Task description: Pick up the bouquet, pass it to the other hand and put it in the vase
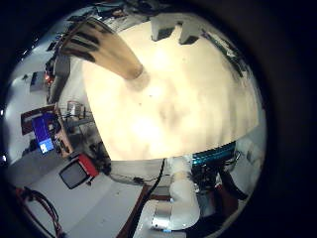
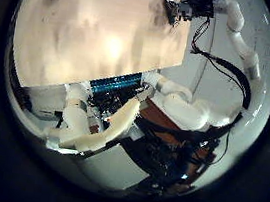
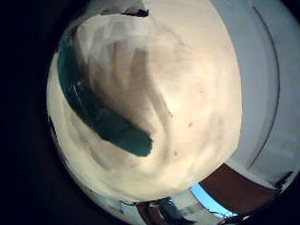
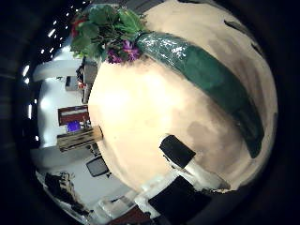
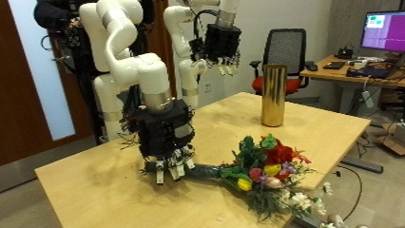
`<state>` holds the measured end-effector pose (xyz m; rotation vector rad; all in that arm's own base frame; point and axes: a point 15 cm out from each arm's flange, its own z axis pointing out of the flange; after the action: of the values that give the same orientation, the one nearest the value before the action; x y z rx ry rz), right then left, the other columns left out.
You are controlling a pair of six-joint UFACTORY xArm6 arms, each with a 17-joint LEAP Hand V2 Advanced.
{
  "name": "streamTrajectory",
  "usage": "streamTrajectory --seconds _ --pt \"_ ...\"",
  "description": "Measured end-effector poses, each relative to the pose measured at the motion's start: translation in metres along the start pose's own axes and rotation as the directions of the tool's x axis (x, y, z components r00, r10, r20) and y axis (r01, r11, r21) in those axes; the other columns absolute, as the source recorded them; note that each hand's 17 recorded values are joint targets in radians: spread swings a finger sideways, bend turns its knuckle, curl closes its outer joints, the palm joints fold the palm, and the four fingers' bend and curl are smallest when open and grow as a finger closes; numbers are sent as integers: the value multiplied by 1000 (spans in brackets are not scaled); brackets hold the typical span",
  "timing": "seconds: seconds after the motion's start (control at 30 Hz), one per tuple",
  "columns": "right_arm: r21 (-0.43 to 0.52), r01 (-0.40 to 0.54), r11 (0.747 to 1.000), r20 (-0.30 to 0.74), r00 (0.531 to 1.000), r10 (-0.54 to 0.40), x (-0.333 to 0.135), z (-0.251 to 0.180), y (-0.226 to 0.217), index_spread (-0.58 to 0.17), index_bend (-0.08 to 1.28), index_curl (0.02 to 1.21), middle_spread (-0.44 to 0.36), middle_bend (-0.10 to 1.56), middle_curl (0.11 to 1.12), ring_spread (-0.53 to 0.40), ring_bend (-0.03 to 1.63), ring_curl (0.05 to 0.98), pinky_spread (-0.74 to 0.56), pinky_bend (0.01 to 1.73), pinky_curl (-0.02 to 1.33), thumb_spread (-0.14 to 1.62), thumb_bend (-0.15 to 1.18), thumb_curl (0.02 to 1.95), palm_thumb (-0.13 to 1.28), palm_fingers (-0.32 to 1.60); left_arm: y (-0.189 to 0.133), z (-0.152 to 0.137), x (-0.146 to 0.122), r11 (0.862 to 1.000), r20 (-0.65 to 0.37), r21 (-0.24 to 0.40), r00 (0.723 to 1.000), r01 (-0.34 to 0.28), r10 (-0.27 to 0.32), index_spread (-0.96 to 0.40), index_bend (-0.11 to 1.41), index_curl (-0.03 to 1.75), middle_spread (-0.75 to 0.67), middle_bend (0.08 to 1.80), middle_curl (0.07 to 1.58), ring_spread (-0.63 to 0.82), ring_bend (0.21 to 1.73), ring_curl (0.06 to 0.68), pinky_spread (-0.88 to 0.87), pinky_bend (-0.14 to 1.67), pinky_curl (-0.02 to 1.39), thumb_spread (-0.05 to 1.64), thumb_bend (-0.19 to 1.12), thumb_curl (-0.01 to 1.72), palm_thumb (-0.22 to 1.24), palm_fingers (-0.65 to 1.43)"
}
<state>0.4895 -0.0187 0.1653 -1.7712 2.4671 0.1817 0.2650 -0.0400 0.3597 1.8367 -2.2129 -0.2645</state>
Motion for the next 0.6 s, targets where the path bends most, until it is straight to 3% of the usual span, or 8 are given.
streamTrajectory --seconds 0.4,0.6 --pt "-37 -4 999 -19 1000 3 10 12 4 -47 148 250 188 453 376 130 752 235 233 581 200 1047 -18 376 630 223 -3 0 0 1000 0 -5 1000 1 -1 163 188 385 382 189 299 542 403 200 526 189 273 946 -29 300 347 158" --pt "-111 -5 994 -51 999 -1 22 17 18 -55 160 261 151 511 391 70 817 247 192 575 194 1033 -21 401 698 295 -6 -2 1 1000 -1 -4 1000 1 -1 168 183 383 393 192 297 553 402 201 526 187 274 946 -29 300 347 161"
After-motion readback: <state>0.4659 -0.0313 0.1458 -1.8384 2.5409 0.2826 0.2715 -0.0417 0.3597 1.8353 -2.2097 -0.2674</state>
